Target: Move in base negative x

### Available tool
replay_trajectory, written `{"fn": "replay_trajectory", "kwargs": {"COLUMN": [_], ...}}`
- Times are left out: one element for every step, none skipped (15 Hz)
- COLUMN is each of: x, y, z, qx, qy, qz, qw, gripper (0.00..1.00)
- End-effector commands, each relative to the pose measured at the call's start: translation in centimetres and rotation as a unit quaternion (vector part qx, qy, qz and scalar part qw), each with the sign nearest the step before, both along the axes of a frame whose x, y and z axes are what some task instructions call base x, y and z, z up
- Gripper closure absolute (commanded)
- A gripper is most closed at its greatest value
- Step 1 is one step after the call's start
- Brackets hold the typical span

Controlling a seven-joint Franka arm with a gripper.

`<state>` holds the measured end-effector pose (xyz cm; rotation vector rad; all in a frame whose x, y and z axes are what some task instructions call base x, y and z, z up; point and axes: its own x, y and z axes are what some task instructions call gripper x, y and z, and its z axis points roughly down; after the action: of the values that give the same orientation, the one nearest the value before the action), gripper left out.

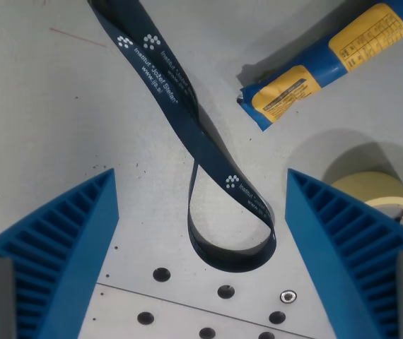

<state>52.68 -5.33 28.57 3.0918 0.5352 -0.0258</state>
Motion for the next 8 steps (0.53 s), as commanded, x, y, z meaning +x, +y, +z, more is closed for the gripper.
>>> {"fn": "replay_trajectory", "kwargs": {"x": [-0.6, -1.2, -1.7, -2.3, -2.9, -3.5, -4.1, -4.7], "y": [0.1, 0.3, 0.4, 0.6, 0.7, 0.9, 1.0, 1.2], "z": [0.1, 0.1, 0.1, 0.1, 0.0, 0.0, 0.0, -0.1], "qx": [0.000, 0.000, 0.000, 0.000, 0.000, 0.000, 0.000, 0.000], "qy": [-0.001, -0.001, -0.001, -0.001, -0.001, -0.001, -0.001, -0.001], "qz": [0.000, 0.000, 0.000, 0.000, 0.000, 0.000, 0.000, 0.000], "qw": [1.0000, 1.0000, 1.0000, 1.0000, 1.0000, 1.0000, 1.0000, 1.0000], "gripper": [0.00, 0.00, 0.00, 0.00, 0.00, 0.00, 0.00, 0.00]}}
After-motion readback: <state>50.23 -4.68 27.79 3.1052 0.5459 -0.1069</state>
